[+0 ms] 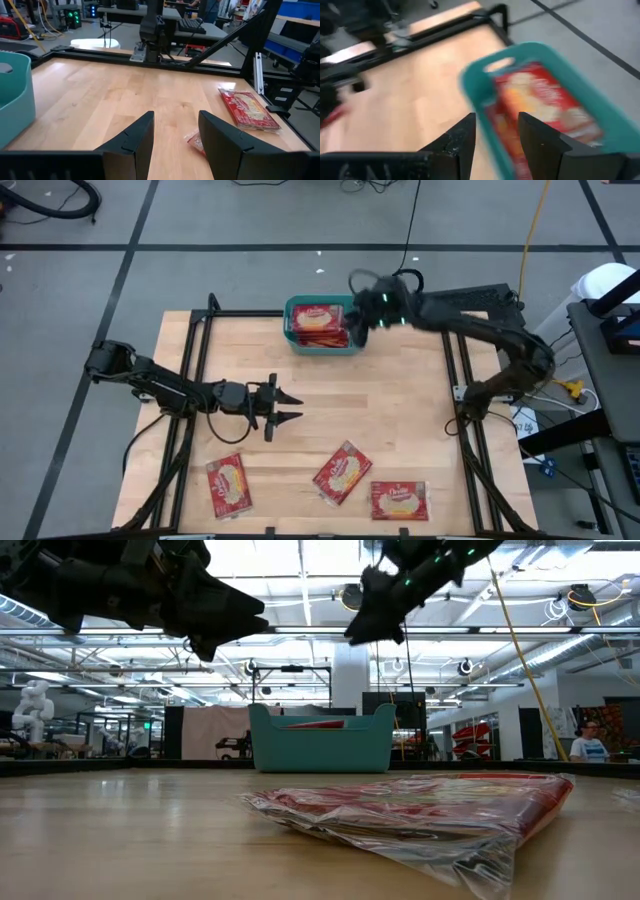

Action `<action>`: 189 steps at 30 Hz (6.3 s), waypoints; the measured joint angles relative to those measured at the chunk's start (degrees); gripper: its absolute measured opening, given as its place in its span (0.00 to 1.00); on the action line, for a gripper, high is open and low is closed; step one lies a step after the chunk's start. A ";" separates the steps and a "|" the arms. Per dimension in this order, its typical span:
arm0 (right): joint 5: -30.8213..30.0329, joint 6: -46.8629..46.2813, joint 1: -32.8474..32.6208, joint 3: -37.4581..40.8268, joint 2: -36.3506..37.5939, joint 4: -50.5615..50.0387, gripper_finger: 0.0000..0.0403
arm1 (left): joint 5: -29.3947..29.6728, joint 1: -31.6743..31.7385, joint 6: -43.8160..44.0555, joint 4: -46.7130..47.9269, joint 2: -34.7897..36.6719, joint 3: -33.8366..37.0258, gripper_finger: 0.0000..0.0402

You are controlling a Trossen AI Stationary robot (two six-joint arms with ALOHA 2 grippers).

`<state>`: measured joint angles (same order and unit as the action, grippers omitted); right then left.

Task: Sort popcorn bags into baskets
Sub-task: Put the red popcorn bag into the green bin

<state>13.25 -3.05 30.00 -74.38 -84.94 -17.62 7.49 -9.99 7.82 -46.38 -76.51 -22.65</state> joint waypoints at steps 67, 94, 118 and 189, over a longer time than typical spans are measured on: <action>-40.22 -24.76 -42.51 43.68 4.66 48.35 0.35 | 10.17 -6.20 -8.04 64.46 -15.07 -26.98 0.34; -40.06 -22.44 -43.95 45.60 4.65 52.27 0.35 | -16.63 2.08 -12.82 23.36 -25.60 -10.62 0.47; -40.02 -23.25 -43.99 45.60 4.65 51.62 0.35 | -4.17 2.99 -21.54 35.62 0.72 -10.21 0.01; -44.76 -23.87 -46.97 45.63 -3.06 62.41 0.35 | -22.47 56.03 -38.93 27.68 -12.66 -27.93 0.02</action>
<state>-31.51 -26.92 -16.97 -28.75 -88.01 44.79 -14.98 46.04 -31.11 -18.70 -89.17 -50.59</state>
